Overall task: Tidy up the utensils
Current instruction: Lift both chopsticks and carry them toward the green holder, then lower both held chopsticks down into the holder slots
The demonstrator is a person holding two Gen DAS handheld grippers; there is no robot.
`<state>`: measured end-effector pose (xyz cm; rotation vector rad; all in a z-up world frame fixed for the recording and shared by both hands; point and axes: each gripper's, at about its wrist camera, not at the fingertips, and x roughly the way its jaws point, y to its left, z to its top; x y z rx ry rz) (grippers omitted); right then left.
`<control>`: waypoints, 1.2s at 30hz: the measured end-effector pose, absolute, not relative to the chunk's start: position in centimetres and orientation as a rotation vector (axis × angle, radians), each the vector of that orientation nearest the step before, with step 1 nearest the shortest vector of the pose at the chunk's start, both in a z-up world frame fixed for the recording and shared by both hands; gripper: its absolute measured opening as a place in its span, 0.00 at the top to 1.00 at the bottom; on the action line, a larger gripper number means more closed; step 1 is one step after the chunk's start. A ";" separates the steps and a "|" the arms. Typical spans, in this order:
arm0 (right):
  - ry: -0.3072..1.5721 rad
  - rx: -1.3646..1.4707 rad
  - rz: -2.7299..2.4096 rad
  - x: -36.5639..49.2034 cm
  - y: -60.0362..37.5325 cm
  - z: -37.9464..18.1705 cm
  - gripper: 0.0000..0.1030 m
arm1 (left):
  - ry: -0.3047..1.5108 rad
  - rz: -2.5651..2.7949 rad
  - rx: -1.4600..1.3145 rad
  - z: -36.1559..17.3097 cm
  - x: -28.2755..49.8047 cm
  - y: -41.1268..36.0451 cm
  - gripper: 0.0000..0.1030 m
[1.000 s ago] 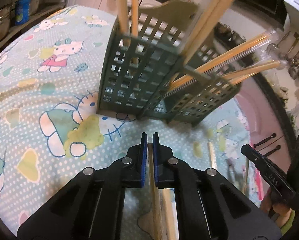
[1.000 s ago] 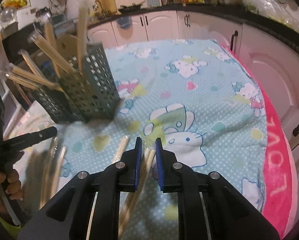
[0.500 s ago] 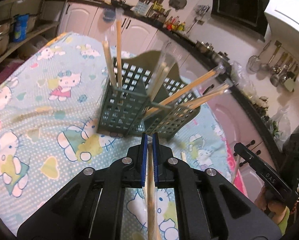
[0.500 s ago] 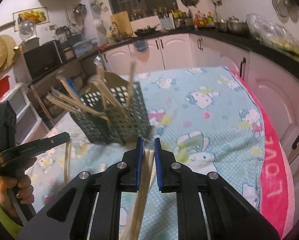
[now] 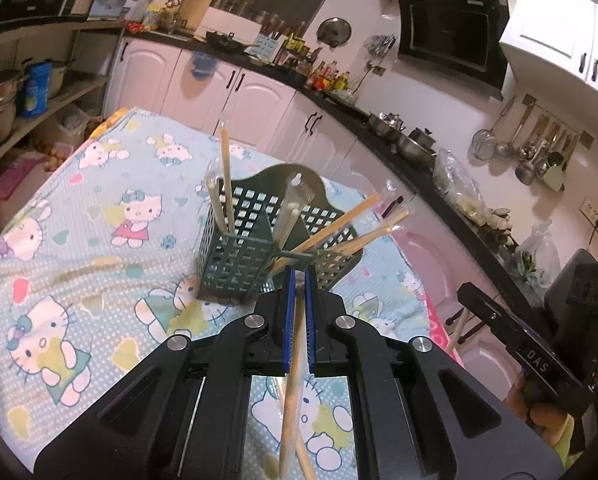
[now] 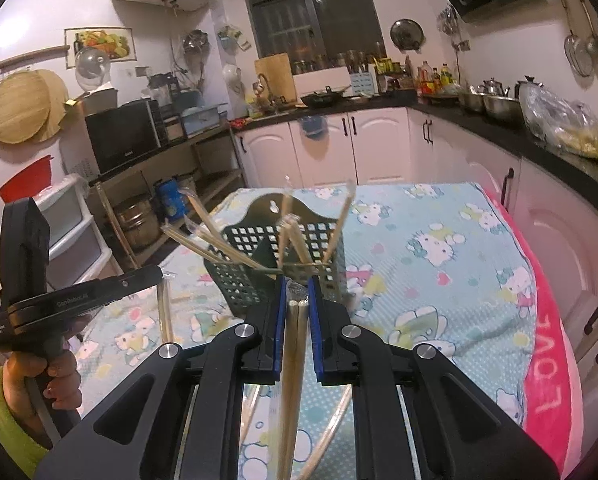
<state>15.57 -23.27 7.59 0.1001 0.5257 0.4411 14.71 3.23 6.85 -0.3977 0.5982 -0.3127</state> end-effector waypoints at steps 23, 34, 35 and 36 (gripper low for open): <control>0.412 0.091 0.468 15.3 -20.6 12.3 0.90 | 0.462 -0.373 -0.317 13.2 14.4 3.3 1.00; 0.348 0.091 0.454 16.9 -20.7 15.1 0.90 | 0.397 -0.399 -0.278 16.3 15.5 1.8 1.00; 0.344 0.091 0.454 17.1 -20.7 15.4 0.90 | 0.393 -0.400 -0.277 16.5 15.6 1.8 1.00; 0.338 0.087 0.451 17.3 -20.7 15.7 0.90 | 0.389 -0.403 -0.276 16.7 15.8 1.6 1.00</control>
